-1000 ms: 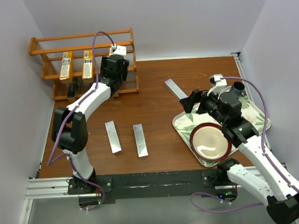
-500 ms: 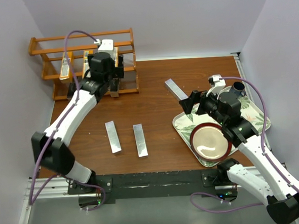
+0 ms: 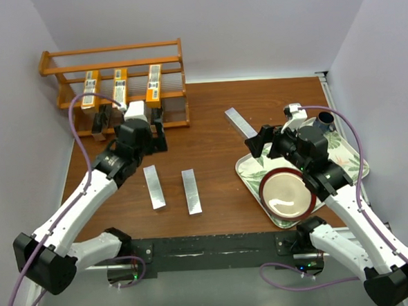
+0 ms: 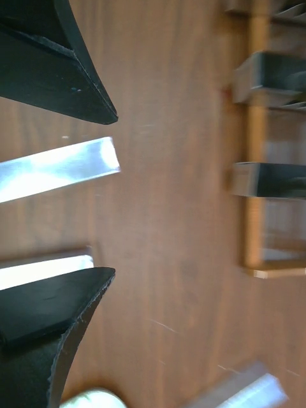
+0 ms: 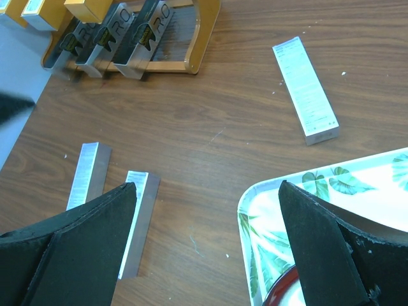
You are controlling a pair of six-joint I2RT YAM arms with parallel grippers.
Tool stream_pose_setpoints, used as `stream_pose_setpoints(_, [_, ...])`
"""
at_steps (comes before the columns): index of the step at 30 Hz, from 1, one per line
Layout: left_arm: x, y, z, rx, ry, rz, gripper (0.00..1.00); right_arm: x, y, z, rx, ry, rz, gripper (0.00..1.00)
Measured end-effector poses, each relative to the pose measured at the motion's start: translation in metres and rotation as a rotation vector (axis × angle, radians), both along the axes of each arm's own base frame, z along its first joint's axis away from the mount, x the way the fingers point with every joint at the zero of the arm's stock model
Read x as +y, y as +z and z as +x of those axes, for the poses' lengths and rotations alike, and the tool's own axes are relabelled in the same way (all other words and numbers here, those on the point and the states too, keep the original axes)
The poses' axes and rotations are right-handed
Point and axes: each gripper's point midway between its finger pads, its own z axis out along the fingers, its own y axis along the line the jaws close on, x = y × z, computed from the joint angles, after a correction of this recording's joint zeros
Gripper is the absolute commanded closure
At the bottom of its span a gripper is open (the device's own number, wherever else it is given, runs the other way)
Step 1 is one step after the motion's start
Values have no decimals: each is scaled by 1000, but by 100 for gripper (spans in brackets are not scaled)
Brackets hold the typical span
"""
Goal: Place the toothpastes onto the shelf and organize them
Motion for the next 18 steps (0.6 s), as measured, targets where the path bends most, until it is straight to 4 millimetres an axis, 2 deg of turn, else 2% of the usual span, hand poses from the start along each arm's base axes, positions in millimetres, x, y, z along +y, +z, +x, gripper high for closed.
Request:
stream_pose_setpoints(3, [-4, -33, -28, 90, -6, 12, 0, 0, 0, 0, 1, 1, 0, 2])
stream_pose_setpoints(8, [-7, -70, -66, 184, 9, -13, 0, 1, -1, -1, 5, 7, 1, 2])
stream_pose_setpoints(14, [-11, -126, -110, 311, 39, -30, 1, 4, -6, -1, 22, 22, 1, 2])
stream_pose_setpoints(18, [-10, -149, -132, 370, 80, -26, 5, 6, -18, -1, 55, 27, -9, 2])
